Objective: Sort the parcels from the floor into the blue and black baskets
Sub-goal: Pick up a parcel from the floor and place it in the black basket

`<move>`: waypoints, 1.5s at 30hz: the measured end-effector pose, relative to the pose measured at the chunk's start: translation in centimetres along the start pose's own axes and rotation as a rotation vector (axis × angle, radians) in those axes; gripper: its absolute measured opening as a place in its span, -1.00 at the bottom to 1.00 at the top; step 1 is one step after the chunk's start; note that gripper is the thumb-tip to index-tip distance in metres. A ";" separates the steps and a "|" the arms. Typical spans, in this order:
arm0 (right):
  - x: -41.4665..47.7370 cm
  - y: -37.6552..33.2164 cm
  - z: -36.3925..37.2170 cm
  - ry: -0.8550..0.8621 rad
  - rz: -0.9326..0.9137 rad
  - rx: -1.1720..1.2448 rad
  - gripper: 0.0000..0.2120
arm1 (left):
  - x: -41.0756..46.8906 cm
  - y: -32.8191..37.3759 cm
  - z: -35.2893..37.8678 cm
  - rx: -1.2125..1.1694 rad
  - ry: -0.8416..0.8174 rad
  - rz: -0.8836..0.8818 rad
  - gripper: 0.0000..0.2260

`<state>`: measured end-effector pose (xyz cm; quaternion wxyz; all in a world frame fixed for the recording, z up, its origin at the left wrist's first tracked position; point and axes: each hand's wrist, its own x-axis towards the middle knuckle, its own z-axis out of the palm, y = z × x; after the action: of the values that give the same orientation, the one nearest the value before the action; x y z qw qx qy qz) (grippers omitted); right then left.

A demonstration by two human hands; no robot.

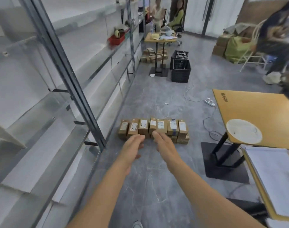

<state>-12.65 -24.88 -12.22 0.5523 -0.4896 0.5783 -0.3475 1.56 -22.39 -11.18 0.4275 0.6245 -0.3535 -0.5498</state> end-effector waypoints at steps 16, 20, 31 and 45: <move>21.9 4.7 -11.6 0.302 0.304 0.124 -0.51 | 24.1 0.9 10.0 0.149 -0.193 -0.295 -0.68; 29.4 6.6 -16.4 0.307 0.344 0.155 -0.53 | 31.1 1.1 15.0 0.189 -0.185 -0.340 -0.69; 44.3 12.8 -26.3 0.258 0.592 0.124 -0.46 | 44.9 -0.7 25.8 0.251 -0.152 -0.551 -0.89; 64.3 19.8 -30.8 0.287 0.819 0.051 -0.44 | 68.3 -6.9 34.7 0.277 -0.244 -0.725 -0.76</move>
<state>-40.67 -84.75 -45.46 0.5705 -0.1530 0.7870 -0.1784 -23.03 -87.06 -44.80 0.0726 0.6906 -0.2292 -0.6822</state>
